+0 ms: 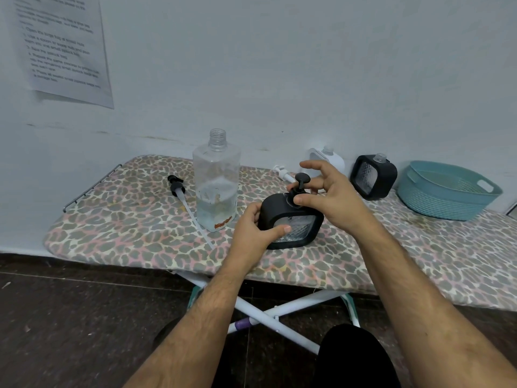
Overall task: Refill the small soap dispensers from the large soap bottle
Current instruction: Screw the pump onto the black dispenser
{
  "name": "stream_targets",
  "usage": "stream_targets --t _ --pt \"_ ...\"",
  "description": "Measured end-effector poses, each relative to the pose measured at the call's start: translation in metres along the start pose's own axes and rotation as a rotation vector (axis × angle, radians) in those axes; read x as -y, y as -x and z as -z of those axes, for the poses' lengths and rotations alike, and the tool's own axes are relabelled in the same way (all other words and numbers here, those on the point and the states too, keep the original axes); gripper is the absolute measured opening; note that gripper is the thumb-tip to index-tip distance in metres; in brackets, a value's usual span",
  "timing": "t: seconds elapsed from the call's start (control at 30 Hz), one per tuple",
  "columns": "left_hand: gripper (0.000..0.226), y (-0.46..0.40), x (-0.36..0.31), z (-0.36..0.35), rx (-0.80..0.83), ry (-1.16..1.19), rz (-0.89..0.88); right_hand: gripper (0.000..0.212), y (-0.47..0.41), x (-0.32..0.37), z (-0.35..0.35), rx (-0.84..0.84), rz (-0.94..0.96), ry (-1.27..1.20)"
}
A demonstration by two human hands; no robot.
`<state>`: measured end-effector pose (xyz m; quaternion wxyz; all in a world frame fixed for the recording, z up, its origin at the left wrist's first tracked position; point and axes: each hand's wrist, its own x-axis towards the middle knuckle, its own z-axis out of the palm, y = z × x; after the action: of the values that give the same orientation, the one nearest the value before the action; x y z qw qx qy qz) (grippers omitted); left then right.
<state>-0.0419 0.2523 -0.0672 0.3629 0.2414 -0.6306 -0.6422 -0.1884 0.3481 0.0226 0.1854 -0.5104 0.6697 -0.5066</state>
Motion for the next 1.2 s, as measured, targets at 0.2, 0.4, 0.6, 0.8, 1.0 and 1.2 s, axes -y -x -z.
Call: stream_targets --t 0.2,0.4,0.6,0.8,1.0,1.2 --pt "0.047 -0.002 0.003 0.001 -0.022 -0.023 0.006 0.058 0.008 0.003 -0.019 -0.239 0.023 0.145" --pt "0.046 0.000 0.001 0.001 -0.003 -0.020 -0.007 0.059 0.008 -0.003 -0.012 -0.015 -0.022 0.041" --pt "0.046 0.000 0.001 0.001 0.001 -0.015 -0.009 0.059 0.006 -0.007 -0.008 -0.002 0.001 -0.009" --pt "0.047 -0.002 0.005 0.002 -0.009 -0.028 -0.010 0.049 0.009 -0.010 -0.015 -0.114 0.003 0.009" --pt "0.048 -0.003 0.008 0.001 -0.033 -0.050 -0.021 0.043 0.012 -0.013 -0.029 -0.250 0.014 0.064" --pt "0.050 -0.003 0.007 0.000 -0.048 -0.058 -0.030 0.040 0.013 -0.011 -0.040 -0.401 -0.025 0.227"
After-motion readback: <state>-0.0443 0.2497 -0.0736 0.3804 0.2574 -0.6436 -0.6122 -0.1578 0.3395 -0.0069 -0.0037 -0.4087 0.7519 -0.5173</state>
